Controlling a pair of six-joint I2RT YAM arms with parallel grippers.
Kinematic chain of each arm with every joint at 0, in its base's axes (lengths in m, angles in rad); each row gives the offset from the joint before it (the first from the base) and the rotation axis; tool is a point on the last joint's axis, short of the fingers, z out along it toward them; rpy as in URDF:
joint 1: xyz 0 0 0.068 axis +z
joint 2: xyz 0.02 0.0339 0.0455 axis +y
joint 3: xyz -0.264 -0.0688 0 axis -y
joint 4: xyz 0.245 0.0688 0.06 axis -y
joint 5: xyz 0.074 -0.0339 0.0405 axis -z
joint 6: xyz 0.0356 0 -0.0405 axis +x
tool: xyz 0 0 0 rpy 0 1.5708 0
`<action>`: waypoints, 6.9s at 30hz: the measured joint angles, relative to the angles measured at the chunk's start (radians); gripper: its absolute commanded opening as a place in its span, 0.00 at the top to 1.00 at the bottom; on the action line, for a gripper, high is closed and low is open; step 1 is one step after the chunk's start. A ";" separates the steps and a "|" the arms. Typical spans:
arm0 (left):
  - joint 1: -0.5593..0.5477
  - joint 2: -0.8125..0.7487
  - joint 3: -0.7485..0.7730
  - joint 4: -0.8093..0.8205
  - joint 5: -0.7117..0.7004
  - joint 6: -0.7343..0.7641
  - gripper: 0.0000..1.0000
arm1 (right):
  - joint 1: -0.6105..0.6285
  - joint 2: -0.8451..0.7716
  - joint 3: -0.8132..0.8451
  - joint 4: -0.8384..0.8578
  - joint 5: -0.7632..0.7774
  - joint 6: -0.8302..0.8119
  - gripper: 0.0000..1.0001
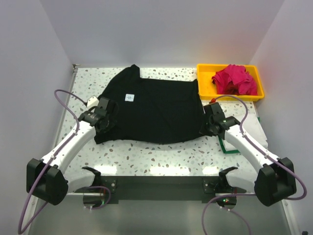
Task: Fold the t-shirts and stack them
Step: Fold the tshirt
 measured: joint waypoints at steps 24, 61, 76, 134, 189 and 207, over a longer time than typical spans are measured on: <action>0.069 0.345 0.187 0.257 -0.015 0.095 1.00 | -0.060 0.338 0.213 0.165 0.062 -0.079 1.00; 0.110 0.356 0.117 0.380 0.146 0.166 0.00 | -0.072 0.290 0.084 0.396 -0.126 -0.094 0.01; 0.203 0.453 0.046 0.478 0.178 0.261 0.00 | -0.063 0.391 0.070 0.445 -0.222 -0.125 0.01; 0.216 0.777 0.463 0.827 0.677 0.417 0.00 | -0.063 0.378 0.106 0.422 -0.171 -0.176 0.01; 0.334 0.322 -0.172 0.679 0.327 0.329 0.00 | -0.005 0.657 0.429 0.459 0.015 -0.106 0.01; 0.335 0.356 -0.140 0.659 0.390 0.329 0.00 | 0.100 0.476 0.170 0.441 -0.127 -0.111 0.01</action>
